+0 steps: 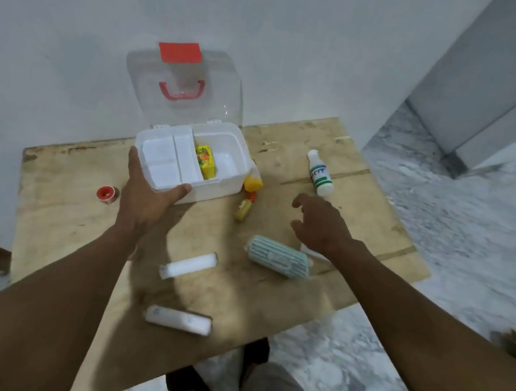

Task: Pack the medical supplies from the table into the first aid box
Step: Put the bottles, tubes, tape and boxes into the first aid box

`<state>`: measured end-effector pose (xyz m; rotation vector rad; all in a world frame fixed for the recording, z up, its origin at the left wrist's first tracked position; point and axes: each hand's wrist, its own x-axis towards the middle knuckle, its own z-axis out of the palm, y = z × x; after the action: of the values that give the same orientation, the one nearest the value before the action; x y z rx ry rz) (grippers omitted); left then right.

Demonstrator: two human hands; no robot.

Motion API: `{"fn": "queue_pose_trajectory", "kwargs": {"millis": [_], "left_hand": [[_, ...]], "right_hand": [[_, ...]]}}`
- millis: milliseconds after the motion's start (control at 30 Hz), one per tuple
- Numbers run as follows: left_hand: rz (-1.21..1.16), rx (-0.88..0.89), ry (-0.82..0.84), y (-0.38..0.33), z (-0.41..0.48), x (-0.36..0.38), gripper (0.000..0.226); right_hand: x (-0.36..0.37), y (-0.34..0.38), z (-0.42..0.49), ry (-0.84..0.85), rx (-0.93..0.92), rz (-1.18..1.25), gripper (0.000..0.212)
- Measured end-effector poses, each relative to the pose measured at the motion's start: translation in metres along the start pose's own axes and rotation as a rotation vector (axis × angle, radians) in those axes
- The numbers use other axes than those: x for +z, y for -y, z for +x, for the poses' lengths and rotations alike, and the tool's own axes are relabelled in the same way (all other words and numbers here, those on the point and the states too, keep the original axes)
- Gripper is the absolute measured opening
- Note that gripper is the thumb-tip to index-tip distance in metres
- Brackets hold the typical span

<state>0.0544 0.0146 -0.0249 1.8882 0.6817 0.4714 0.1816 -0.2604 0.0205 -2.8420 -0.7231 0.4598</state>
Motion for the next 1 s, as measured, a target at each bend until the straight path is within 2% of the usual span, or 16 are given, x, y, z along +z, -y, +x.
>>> {"fn": "queue_pose_trajectory", "kwargs": {"millis": [133, 267, 367, 467, 667, 900, 1000], "left_hand": [[0.011, -0.022, -0.012, 0.002, 0.001, 0.002, 0.100], [0.009, -0.058, -0.018, 0.004, 0.002, 0.004, 0.103], [0.021, -0.039, -0.019, 0.006, 0.006, 0.005, 0.100], [0.017, -0.035, -0.013, 0.009, 0.008, 0.004, 0.099], [0.005, -0.070, -0.010, 0.006, 0.008, 0.004, 0.102], [-0.070, -0.120, -0.018, -0.002, 0.003, 0.006, 0.108], [-0.109, -0.122, -0.026, -0.005, 0.000, 0.006, 0.108]], "right_hand": [[0.013, -0.021, -0.019, 0.016, -0.026, 0.012, 0.039], [0.024, -0.020, -0.033, 0.137, -0.152, -0.049, 0.067], [0.034, -0.024, -0.037, 0.195, -0.237, -0.163, 0.058], [0.040, -0.029, -0.038, 0.192, -0.251, -0.119, 0.048], [0.030, -0.024, -0.031, 0.061, -0.300, -0.054, 0.043], [-0.012, 0.021, 0.000, -0.158, -0.247, 0.074, 0.049], [-0.027, 0.045, 0.018, -0.181, -0.214, 0.075, 0.056]]}}
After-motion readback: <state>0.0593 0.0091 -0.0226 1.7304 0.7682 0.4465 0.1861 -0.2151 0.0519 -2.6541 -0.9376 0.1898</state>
